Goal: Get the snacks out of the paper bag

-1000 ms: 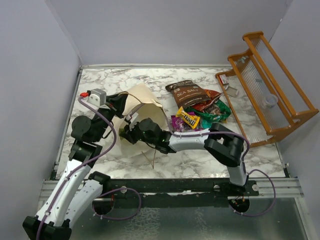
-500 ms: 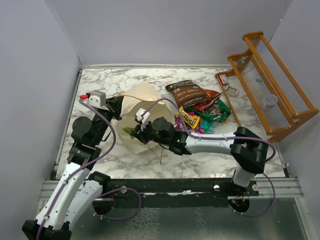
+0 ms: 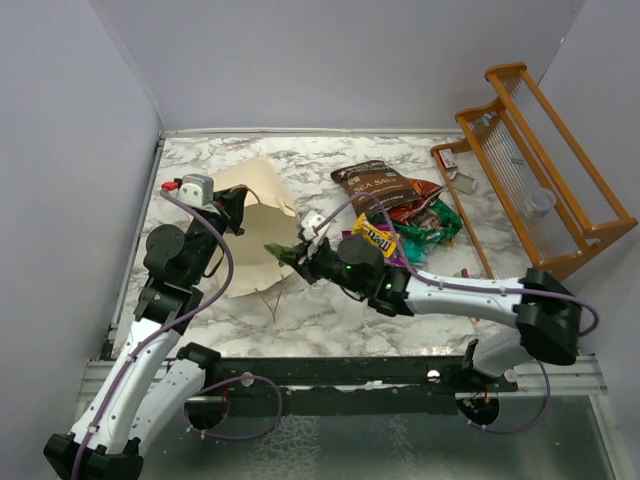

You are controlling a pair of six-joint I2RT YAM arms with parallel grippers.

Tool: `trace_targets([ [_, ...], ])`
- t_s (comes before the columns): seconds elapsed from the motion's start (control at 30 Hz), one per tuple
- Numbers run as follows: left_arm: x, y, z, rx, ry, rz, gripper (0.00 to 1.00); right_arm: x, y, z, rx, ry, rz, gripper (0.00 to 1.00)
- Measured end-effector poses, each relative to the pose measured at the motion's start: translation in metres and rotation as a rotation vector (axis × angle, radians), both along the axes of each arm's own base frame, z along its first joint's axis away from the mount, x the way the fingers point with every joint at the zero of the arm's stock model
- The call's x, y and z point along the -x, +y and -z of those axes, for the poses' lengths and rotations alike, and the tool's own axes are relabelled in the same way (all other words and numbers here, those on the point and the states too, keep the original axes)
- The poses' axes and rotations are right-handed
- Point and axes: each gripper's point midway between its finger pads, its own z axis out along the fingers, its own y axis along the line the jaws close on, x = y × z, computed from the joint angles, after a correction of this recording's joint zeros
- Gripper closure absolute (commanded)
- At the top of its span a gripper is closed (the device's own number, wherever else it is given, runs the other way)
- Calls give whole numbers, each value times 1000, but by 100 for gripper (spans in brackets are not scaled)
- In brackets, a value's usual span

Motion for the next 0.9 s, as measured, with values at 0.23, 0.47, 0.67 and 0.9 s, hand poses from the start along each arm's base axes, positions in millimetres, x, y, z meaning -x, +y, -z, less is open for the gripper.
trace_targets([
  [0.23,-5,1,-27,8,-20,-15,100,-2,-74,-103,-205,-200,163,99],
  [0.47,-27,2,-81,73,-44,-64,100,-29,-164,-127,-265,-313,525,99],
  [0.67,-48,3,-124,181,-53,-108,100,-44,-211,-118,-237,-326,707,99],
  [0.9,-63,21,-125,296,6,-235,100,-50,-231,-116,-241,-316,784,99],
])
